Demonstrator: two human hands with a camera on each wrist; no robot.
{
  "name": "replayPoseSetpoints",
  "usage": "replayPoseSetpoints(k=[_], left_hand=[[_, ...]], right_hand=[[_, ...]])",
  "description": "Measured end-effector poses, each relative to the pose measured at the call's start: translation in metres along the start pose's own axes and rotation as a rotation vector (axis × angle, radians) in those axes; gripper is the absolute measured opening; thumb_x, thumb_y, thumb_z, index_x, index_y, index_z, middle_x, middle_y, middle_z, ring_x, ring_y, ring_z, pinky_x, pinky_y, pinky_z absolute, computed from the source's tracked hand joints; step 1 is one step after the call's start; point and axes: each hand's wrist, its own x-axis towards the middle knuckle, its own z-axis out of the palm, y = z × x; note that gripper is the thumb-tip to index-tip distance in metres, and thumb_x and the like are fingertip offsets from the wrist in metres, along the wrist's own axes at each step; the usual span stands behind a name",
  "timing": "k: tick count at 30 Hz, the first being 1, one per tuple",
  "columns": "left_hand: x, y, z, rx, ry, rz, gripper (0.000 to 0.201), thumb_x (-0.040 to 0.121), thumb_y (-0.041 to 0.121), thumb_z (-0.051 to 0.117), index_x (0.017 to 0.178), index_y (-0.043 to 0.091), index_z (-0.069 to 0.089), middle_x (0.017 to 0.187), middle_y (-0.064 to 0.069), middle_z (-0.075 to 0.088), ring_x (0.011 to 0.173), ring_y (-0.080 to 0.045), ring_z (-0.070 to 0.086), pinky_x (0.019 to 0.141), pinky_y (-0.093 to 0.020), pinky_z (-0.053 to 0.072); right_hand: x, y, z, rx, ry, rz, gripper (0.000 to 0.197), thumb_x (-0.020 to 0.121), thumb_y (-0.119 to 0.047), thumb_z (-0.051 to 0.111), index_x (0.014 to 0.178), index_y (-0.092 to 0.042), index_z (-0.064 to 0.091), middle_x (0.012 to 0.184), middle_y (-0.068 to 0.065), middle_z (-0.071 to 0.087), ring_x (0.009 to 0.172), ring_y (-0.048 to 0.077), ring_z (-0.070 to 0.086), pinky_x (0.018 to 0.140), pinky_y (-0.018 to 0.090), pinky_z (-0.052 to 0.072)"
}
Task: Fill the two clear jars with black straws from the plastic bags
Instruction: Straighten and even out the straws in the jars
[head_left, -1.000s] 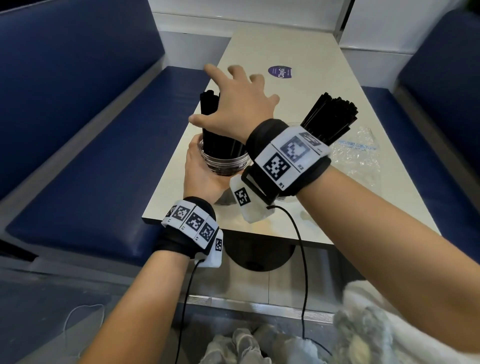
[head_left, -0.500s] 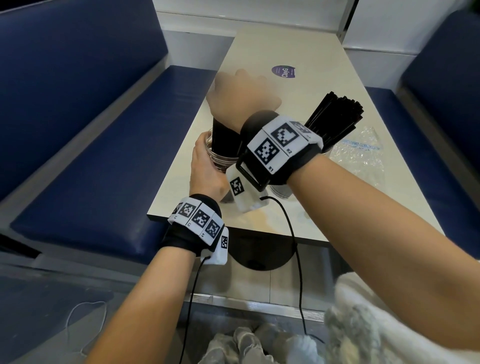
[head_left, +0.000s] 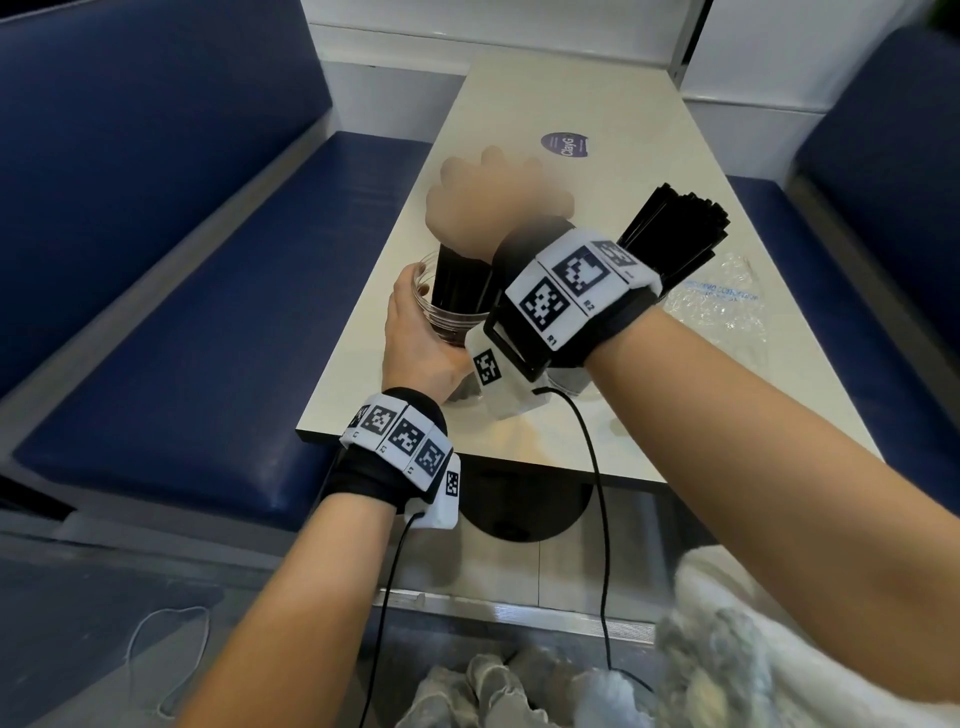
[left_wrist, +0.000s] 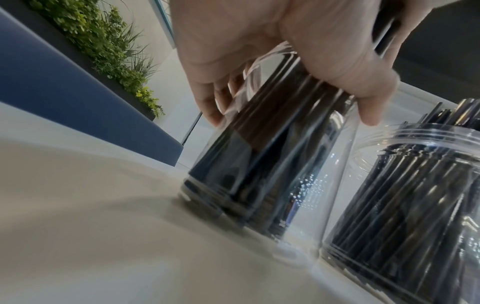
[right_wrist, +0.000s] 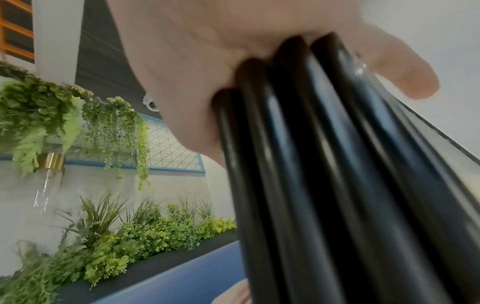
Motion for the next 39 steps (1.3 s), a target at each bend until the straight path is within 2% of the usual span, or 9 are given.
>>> replayPoseSetpoints(k=[4, 7, 11, 14, 17, 19, 27, 33, 39], left_hand=[[0.0, 0.001, 0.0, 0.006, -0.002, -0.009, 0.092, 0.064, 0.029, 0.08, 0.14, 0.023, 0.027, 0.141, -0.002, 0.041, 0.129, -0.021, 0.041, 0.107, -0.042, 0.038], [0.0, 0.0, 0.0, 0.005, 0.004, 0.003, 0.092, 0.065, 0.024, 0.079, 0.141, 0.02, 0.028, 0.141, -0.004, 0.041, 0.129, -0.022, 0.042, 0.107, -0.044, 0.038], [-0.002, 0.0, 0.0, 0.013, 0.01, 0.0, 0.104, 0.053, 0.036, 0.08, 0.141, 0.021, 0.027, 0.141, -0.003, 0.041, 0.129, -0.021, 0.042, 0.107, -0.043, 0.039], [-0.002, -0.002, -0.001, 0.022, 0.014, -0.003, 0.108, 0.047, 0.04, 0.082, 0.139, 0.025, 0.027, 0.139, 0.0, 0.044, 0.127, -0.019, 0.045, 0.105, -0.042, 0.041], [-0.002, -0.003, -0.002, 0.047, 0.021, 0.021, 0.104, 0.053, 0.031, 0.086, 0.139, 0.023, 0.028, 0.139, 0.0, 0.043, 0.128, -0.019, 0.044, 0.106, -0.04, 0.041], [-0.002, -0.002, -0.002, 0.046, 0.017, 0.019, 0.104, 0.054, 0.029, 0.087, 0.14, 0.023, 0.027, 0.139, 0.001, 0.043, 0.128, -0.017, 0.043, 0.107, -0.038, 0.04], [-0.003, 0.001, -0.004, 0.019, -0.01, -0.007, 0.113, 0.046, 0.045, 0.083, 0.141, 0.028, 0.024, 0.141, 0.002, 0.043, 0.129, -0.016, 0.043, 0.107, -0.043, 0.04], [-0.003, 0.003, -0.004, -0.034, -0.01, -0.038, 0.107, 0.048, 0.046, 0.076, 0.141, 0.027, 0.027, 0.14, 0.003, 0.045, 0.125, -0.015, 0.048, 0.104, -0.033, 0.04], [-0.002, 0.002, -0.006, 0.005, -0.038, -0.026, 0.113, 0.042, 0.057, 0.074, 0.14, 0.028, 0.026, 0.139, 0.001, 0.045, 0.127, -0.018, 0.047, 0.105, -0.045, 0.042]], right_hand=[[-0.002, 0.005, 0.002, 0.043, -0.017, 0.024, 0.039, 0.091, -0.033, 0.029, 0.128, -0.026, 0.04, 0.135, 0.006, 0.036, 0.125, 0.038, 0.029, 0.096, 0.05, 0.035], [0.0, 0.006, 0.006, 0.087, 0.048, -0.011, 0.036, 0.09, -0.032, 0.034, 0.123, -0.025, 0.046, 0.131, 0.004, 0.042, 0.122, 0.036, 0.034, 0.083, 0.04, 0.033], [0.002, 0.013, 0.0, 0.206, 0.105, -0.108, 0.027, 0.087, -0.032, 0.04, 0.11, -0.021, 0.052, 0.114, 0.002, 0.049, 0.114, 0.033, 0.041, 0.081, 0.034, 0.032], [0.005, 0.018, -0.004, 0.296, 0.067, -0.204, 0.024, 0.087, -0.029, 0.042, 0.107, -0.022, 0.054, 0.102, -0.002, 0.042, 0.112, 0.035, 0.042, 0.09, 0.034, 0.035], [0.005, 0.023, -0.004, 0.239, -0.04, -0.168, 0.037, 0.089, -0.029, 0.035, 0.123, -0.041, 0.045, 0.127, -0.003, 0.043, 0.125, 0.034, 0.031, 0.104, 0.046, 0.029], [0.004, 0.022, -0.003, 0.151, -0.063, -0.14, 0.043, 0.092, -0.031, 0.03, 0.132, -0.047, 0.034, 0.142, -0.003, 0.036, 0.131, 0.032, 0.024, 0.104, 0.049, 0.023], [0.005, 0.015, -0.005, 0.029, -0.025, -0.205, 0.041, 0.097, -0.039, 0.018, 0.129, -0.031, 0.043, 0.152, 0.0, 0.026, 0.138, 0.03, 0.018, 0.107, 0.047, 0.018], [0.005, 0.001, 0.005, -0.087, 0.034, -0.34, 0.039, 0.096, -0.027, 0.023, 0.128, -0.023, 0.045, 0.15, -0.002, 0.031, 0.139, 0.026, 0.023, 0.109, 0.047, 0.019], [0.011, 0.004, 0.009, -0.195, 0.113, -0.299, 0.037, 0.095, -0.022, 0.027, 0.118, -0.017, 0.056, 0.132, 0.002, 0.049, 0.124, 0.025, 0.042, 0.104, 0.045, 0.026]])
